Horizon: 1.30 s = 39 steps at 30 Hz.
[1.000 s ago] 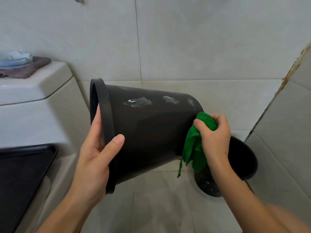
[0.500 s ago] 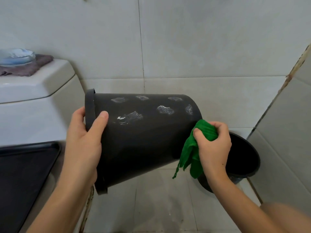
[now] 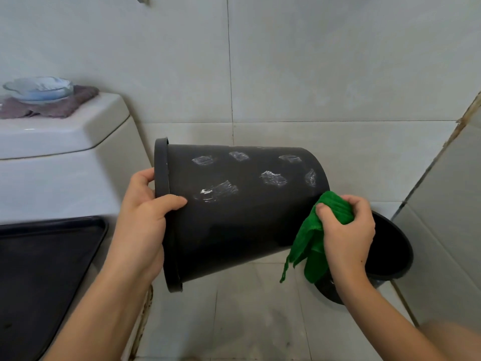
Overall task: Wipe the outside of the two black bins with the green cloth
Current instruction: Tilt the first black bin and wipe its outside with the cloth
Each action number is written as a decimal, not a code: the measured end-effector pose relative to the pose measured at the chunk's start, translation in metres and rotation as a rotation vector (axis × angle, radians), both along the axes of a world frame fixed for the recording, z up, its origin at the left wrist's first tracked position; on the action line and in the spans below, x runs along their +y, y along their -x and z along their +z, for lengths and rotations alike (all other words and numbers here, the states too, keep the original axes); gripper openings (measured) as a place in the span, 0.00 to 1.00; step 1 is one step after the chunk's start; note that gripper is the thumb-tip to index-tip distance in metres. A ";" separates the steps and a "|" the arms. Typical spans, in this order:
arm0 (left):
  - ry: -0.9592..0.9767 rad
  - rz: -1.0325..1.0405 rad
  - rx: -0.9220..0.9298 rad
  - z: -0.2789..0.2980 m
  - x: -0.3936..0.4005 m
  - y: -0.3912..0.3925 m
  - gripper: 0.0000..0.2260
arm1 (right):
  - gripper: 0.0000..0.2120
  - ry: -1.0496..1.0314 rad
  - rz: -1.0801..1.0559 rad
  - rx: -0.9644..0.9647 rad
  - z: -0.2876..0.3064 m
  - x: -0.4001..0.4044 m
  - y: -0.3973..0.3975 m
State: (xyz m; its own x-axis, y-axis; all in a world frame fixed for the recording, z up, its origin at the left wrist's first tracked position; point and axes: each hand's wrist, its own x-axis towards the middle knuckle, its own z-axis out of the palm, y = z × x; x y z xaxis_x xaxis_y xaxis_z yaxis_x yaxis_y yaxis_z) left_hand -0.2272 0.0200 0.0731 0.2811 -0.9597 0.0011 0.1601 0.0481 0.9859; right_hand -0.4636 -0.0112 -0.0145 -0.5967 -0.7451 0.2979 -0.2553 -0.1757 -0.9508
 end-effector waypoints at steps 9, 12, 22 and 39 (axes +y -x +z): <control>0.141 0.068 -0.202 -0.010 0.001 0.006 0.31 | 0.11 0.005 0.001 -0.020 0.003 0.002 0.001; 0.212 0.041 -0.274 -0.009 0.001 0.008 0.30 | 0.11 0.000 -0.024 -0.017 0.002 0.004 0.000; 0.188 -0.056 -0.189 -0.020 -0.007 0.010 0.28 | 0.10 -0.032 -0.094 -0.024 -0.002 0.007 0.001; 0.367 -0.090 -0.256 -0.041 0.004 0.050 0.32 | 0.09 0.579 0.165 0.704 0.013 0.019 -0.047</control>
State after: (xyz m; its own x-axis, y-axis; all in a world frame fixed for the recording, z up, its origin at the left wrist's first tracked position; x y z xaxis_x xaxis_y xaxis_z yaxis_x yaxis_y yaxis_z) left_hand -0.2770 0.0244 0.0325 0.1432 -0.9033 0.4044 -0.0673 0.3988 0.9146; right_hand -0.4165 0.0077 -0.0011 -0.0362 -0.4259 0.9041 -0.6704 -0.6606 -0.3380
